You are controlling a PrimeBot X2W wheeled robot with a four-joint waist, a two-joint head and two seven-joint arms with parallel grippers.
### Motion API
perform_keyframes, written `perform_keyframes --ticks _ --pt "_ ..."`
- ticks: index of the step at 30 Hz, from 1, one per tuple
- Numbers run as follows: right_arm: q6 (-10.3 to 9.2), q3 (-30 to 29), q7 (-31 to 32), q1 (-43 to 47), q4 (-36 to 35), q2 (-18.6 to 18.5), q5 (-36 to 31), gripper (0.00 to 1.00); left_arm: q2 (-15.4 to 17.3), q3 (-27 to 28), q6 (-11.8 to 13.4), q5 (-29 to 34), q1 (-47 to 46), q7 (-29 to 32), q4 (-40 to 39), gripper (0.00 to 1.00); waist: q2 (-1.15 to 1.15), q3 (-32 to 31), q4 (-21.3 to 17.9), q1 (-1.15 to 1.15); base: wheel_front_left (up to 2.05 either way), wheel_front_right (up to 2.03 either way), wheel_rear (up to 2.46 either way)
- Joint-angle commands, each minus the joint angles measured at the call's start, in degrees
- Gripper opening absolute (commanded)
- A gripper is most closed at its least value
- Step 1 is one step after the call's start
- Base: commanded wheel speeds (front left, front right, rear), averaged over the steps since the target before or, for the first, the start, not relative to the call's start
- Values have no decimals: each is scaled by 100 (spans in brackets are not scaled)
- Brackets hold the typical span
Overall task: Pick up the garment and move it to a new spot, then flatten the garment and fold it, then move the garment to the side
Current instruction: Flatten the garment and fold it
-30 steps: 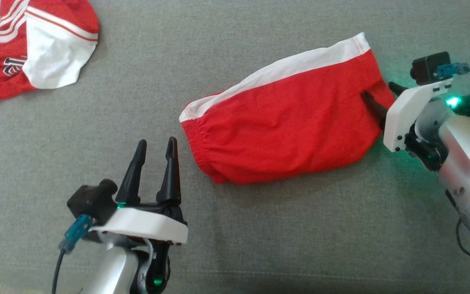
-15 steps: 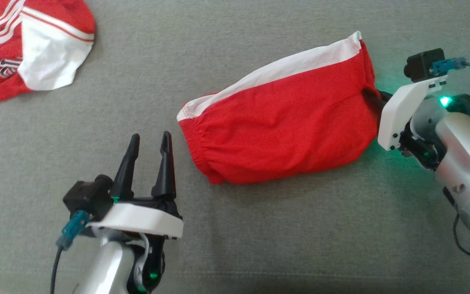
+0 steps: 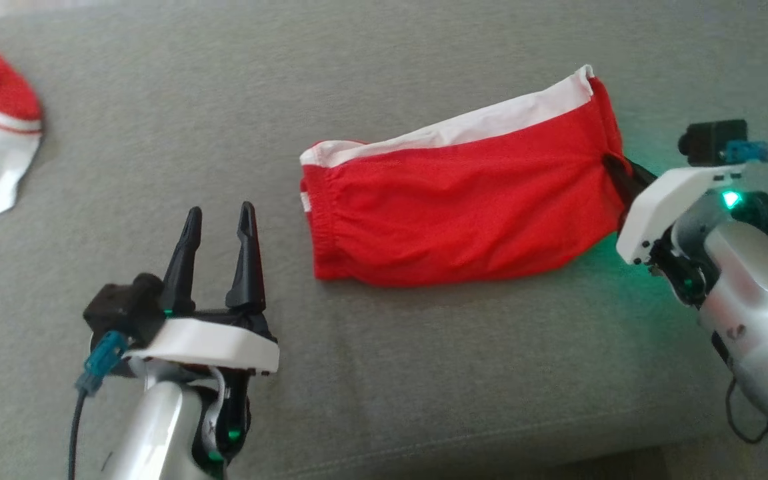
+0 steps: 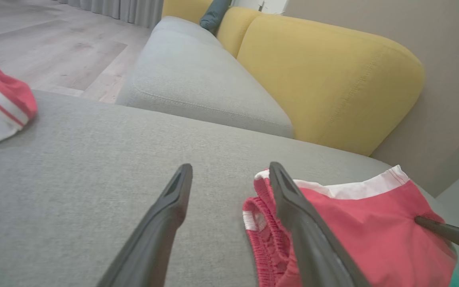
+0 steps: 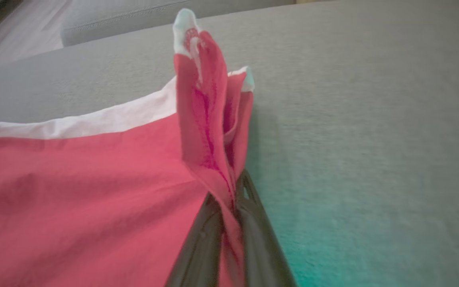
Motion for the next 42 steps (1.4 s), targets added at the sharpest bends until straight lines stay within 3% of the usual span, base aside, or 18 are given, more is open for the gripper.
perform_keyframes --ticks 1,8,14,23,28,42 --pt "37 -75 -170 64 -17 -22 19 0 28 232 -21 65 -127 -43 -167 100 0 -48 -234 0 0 0 0" --pt "37 -231 -427 235 74 131 16 0 -2 282 -54 79 -106 -44 -91 100 0 -97 -422 0 0 0 0" --pt "37 -235 -514 263 -113 263 6 0 -34 279 -98 73 -99 -44 -9 100 0 -237 -278 0 0 0 0" --pt "37 -43 -547 605 -1509 345 -65 0 -153 264 -134 -3 125 -44 143 100 0 -631 282 0 0 0 0" --pt "37 68 -260 910 -2155 677 -141 0 -190 246 -153 3 191 -44 139 100 0 -718 545 0 0 0 0" --pt "37 52 175 1112 -1800 1332 -398 0 -231 209 -170 -6 217 -44 167 100 0 -705 833 0 0 0 0"
